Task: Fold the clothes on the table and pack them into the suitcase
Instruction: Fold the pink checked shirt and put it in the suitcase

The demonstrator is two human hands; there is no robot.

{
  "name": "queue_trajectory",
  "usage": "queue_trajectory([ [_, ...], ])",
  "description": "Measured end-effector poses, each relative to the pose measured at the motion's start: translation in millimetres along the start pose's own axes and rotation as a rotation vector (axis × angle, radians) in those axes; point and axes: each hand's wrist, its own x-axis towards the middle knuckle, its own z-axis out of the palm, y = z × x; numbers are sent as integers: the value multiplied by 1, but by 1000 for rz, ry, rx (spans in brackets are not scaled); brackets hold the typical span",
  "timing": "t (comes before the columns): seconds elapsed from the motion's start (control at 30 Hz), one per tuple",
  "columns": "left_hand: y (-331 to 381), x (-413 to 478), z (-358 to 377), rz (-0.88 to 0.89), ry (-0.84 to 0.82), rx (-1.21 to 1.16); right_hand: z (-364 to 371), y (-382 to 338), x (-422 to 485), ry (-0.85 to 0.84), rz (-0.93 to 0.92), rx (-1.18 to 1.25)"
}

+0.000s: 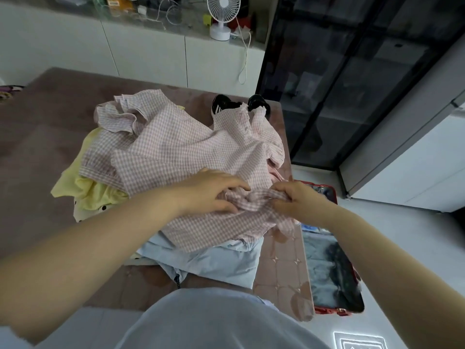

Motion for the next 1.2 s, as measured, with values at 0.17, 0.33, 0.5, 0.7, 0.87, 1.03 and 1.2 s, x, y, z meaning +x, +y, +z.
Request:
queue_trajectory([
  [0.17, 13, 18, 5, 44, 52, -148, 6, -4, 8, 25, -50, 144],
  [0.33, 13, 25, -2, -51, 107, -312, 11, -12, 9, 99, -95, 216],
  [0.5, 8, 25, -21, -108, 67, -325, -10, -2, 12, 128, -18, 112],
  [0.7, -9, 14, -26, -237, -7, -315, -88, 4, 21, -216, 105, -19],
  [0.87, -16, 8, -7, -297, 90, -301, -121, -23, 60, 22, -18, 227],
  [1.03, -24, 10, 1, -466, 327, -336, -80, -52, 129, 297, -165, 229],
  [1.2, -48, -11, -14, -557, 426, -212, -48, -9, 137, 167, 7, -110],
])
